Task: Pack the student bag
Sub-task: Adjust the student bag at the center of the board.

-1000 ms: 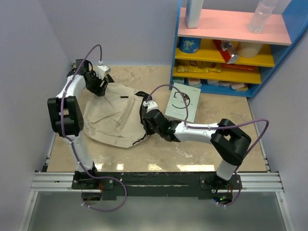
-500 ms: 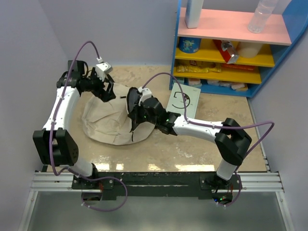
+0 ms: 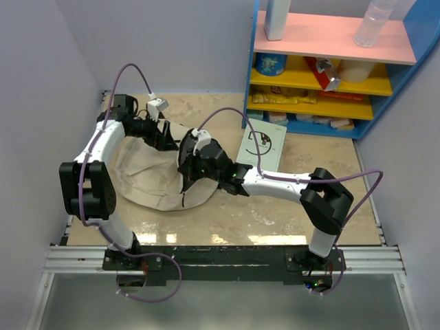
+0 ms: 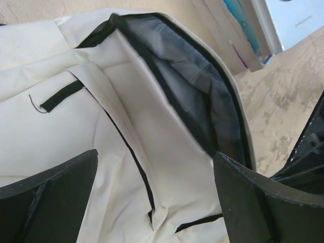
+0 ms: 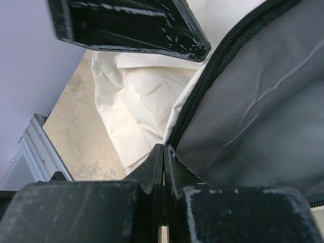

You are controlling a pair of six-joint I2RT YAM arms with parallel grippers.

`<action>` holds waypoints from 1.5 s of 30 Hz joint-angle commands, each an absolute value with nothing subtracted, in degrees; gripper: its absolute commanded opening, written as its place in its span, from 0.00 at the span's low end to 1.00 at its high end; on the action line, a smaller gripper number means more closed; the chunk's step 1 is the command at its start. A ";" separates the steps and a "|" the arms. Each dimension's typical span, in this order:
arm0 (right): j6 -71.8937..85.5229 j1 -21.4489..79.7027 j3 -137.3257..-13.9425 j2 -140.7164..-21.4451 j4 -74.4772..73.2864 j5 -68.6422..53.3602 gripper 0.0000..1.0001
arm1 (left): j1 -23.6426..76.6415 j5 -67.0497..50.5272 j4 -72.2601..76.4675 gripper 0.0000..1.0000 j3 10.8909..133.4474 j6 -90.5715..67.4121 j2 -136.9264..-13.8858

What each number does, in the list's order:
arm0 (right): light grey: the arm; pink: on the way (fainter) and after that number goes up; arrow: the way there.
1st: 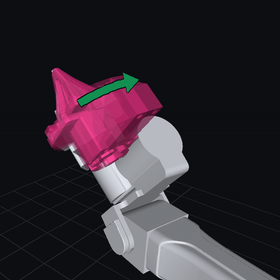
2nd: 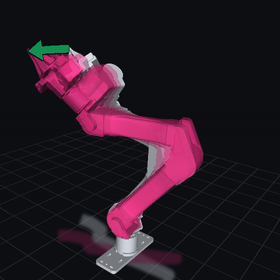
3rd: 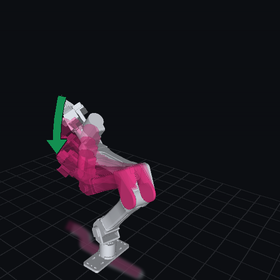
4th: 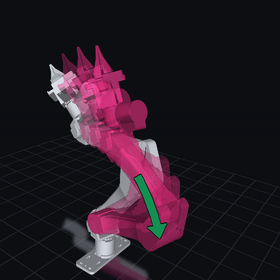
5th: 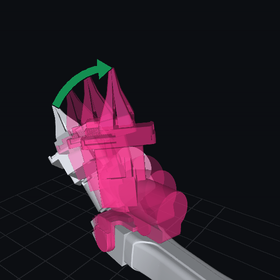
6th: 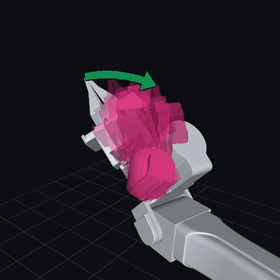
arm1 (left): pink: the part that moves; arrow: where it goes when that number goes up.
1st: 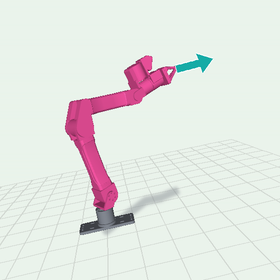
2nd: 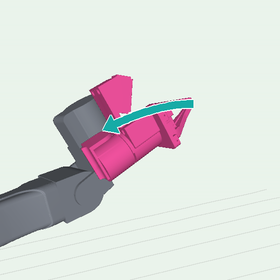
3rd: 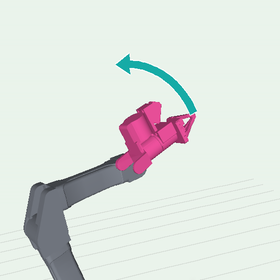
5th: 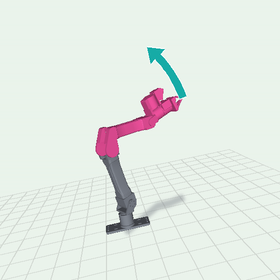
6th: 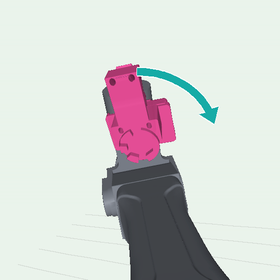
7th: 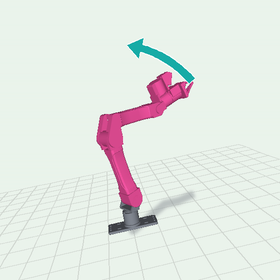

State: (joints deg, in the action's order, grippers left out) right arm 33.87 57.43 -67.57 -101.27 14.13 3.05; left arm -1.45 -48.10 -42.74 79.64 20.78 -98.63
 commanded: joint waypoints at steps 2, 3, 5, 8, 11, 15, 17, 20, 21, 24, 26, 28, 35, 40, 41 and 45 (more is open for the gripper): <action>33.75 57.74 -70.75 -102.13 17.66 1.14 0.00 | -1.23 -53.34 -40.35 1.00 80.42 17.32 -94.13; 33.75 57.74 -70.93 -102.30 17.58 1.06 0.00 | -1.32 -53.52 -40.43 1.00 80.51 17.23 -94.13; 33.66 57.83 -71.01 -102.48 17.58 0.97 0.00 | -1.23 -52.65 -40.78 1.00 80.68 18.01 -93.96; 33.66 57.74 -71.01 -102.31 17.75 1.05 0.00 | -1.14 -53.17 -40.78 1.00 79.81 18.63 -93.95; 33.49 57.74 -71.80 -102.30 17.84 0.97 0.00 | 0.87 -51.86 -41.05 1.00 78.84 19.25 -94.57; 32.96 58.09 -72.86 -101.78 17.49 1.14 0.00 | 2.28 -50.36 -37.89 1.00 76.64 17.49 -94.48; 32.78 58.27 -73.21 -101.78 17.32 1.23 0.00 | 3.33 -49.84 -37.71 1.00 76.73 17.40 -94.92; 32.78 58.45 -73.13 -101.78 17.40 1.58 0.00 | 4.39 -49.66 -38.23 1.00 77.17 17.58 -95.54; 32.78 58.45 -72.86 -101.78 17.40 1.50 0.00 | 4.57 -49.48 -38.41 1.00 76.99 18.27 -95.71; 32.61 58.36 -72.69 -101.51 17.58 1.23 0.00 | 4.92 -49.04 -38.85 0.90 75.85 19.86 -96.06; 32.17 58.36 -72.42 -100.81 17.05 1.67 0.00 | 4.92 -49.13 -38.50 0.57 74.45 20.65 -96.50; 31.99 58.36 -71.81 -100.11 16.61 2.28 0.08 | 4.92 -48.52 -38.58 0.07 73.83 21.71 -97.03; 31.38 55.74 -66.47 -91.26 11.08 7.55 0.57 | 4.92 -47.37 -39.02 0.00 74.97 22.41 -95.54; 34.27 45.81 -57.58 -79.21 6.53 7.99 0.71 | 4.92 -47.20 -39.29 0.00 76.11 22.76 -91.85; 34.10 42.31 -55.39 -77.45 5.20 8.52 0.72 | 4.92 -47.46 -39.29 0.00 76.11 22.76 -91.41; 32.61 33.24 -52.47 -70.06 -1.83 9.75 0.75 | 5.62 -47.73 -39.55 0.00 76.38 23.11 -90.61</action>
